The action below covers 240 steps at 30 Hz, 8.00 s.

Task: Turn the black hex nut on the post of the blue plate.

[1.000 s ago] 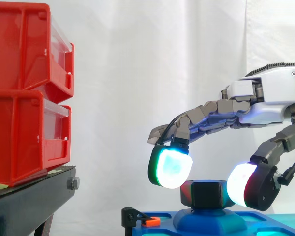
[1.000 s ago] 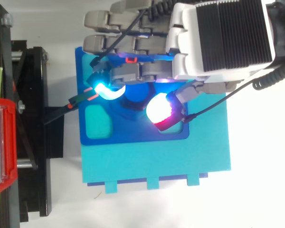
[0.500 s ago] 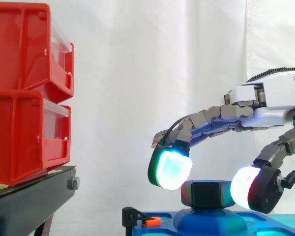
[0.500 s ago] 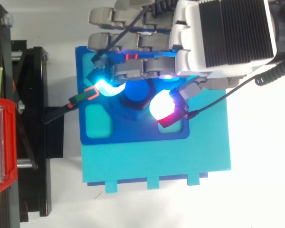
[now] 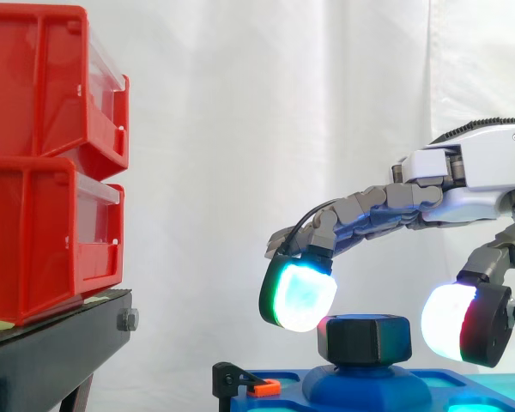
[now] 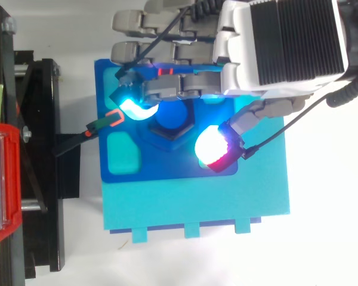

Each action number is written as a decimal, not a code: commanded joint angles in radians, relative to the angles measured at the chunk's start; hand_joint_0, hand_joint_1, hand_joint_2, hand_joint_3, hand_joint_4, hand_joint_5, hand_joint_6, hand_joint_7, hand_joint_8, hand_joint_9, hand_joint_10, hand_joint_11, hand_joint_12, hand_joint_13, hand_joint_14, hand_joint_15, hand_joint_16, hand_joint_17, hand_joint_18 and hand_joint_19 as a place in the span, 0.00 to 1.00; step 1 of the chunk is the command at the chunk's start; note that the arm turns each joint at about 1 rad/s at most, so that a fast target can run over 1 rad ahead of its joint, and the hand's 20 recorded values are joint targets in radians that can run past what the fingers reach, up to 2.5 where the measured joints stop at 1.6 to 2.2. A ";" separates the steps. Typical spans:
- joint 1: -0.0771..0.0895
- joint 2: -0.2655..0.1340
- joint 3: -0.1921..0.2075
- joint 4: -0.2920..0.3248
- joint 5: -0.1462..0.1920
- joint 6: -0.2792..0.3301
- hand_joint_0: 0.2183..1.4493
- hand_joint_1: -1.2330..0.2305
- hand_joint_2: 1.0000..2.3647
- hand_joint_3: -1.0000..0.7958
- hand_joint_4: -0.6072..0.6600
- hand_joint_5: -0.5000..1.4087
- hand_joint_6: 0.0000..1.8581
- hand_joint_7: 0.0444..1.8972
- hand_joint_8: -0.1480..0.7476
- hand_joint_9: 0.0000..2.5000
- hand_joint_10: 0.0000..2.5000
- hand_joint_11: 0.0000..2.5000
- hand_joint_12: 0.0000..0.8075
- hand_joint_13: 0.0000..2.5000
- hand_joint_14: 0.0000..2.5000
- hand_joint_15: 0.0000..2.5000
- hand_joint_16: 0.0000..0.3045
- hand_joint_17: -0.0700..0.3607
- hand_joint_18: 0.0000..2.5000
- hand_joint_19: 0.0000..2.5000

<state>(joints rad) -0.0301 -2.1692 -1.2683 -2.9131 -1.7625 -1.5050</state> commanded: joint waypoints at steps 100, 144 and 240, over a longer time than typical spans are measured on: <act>-0.004 0.121 0.049 -0.199 0.000 -0.092 0.27 0.32 0.00 0.28 0.58 0.12 0.27 0.44 0.29 0.03 0.00 0.05 0.34 0.00 0.00 0.00 0.13 0.36 0.02 0.08; 0.038 0.009 -0.017 0.084 0.018 0.019 0.34 0.31 0.00 0.28 0.58 0.12 0.27 0.43 0.28 0.05 0.00 0.04 0.34 0.02 0.00 0.00 0.12 0.36 0.05 0.08; 0.018 0.008 -0.019 0.081 -0.011 0.015 0.25 0.27 0.00 0.28 0.60 0.13 0.27 0.45 0.28 0.05 0.00 0.07 0.34 0.03 0.00 0.00 0.13 0.36 0.06 0.07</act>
<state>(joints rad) -0.0123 -2.1614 -1.2870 -2.8303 -1.7733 -1.4895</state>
